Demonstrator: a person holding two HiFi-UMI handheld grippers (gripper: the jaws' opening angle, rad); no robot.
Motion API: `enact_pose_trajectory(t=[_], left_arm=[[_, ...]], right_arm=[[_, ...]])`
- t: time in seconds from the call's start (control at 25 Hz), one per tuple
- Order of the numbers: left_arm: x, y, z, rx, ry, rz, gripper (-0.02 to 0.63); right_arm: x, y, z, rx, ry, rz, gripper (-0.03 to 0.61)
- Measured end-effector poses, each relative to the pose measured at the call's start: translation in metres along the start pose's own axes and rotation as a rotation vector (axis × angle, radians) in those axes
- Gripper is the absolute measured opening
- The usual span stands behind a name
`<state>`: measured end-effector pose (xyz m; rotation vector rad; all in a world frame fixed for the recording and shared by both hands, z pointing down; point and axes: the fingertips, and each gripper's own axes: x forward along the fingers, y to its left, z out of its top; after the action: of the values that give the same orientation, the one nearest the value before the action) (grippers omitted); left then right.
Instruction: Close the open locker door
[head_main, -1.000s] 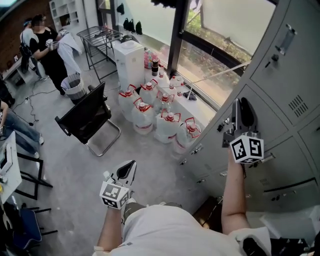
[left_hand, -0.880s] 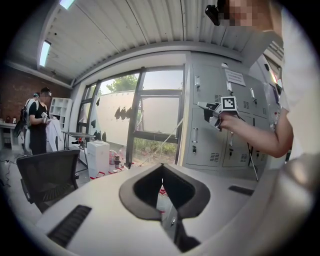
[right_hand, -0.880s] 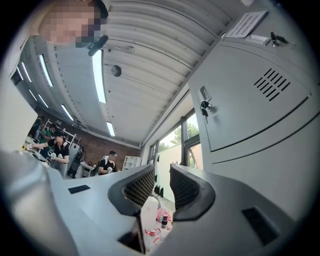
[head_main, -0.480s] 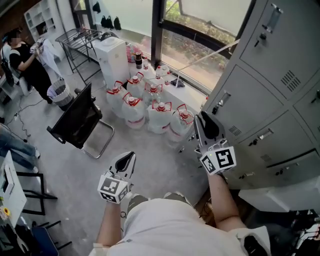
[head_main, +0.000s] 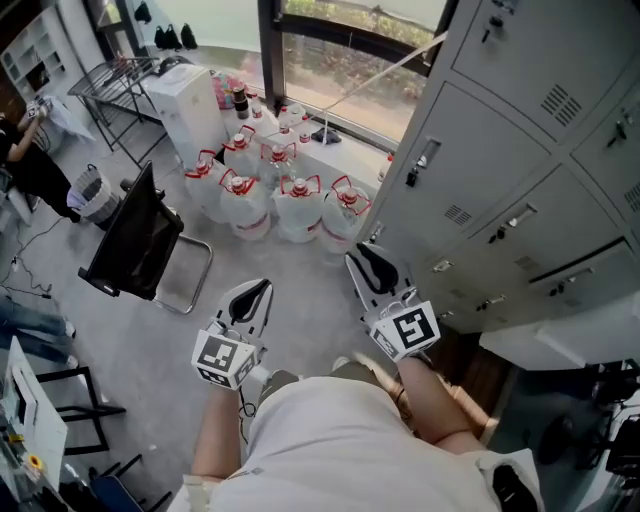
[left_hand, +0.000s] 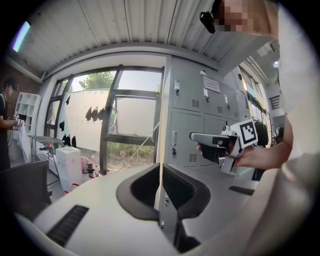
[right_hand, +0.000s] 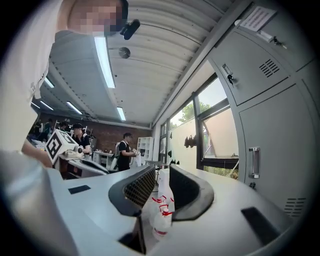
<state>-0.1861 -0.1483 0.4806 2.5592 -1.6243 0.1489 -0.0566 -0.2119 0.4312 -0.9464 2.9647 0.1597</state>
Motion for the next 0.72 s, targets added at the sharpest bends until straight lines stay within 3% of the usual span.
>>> enact_pose_trajectory(t=[0.72], left_arm=[[0.03, -0.038, -0.007, 0.124, 0.05, -0.206, 0.003]], right_arm=[[-0.037, 0.041, -0.058, 0.018, 0.107, -0.034, 0.078]])
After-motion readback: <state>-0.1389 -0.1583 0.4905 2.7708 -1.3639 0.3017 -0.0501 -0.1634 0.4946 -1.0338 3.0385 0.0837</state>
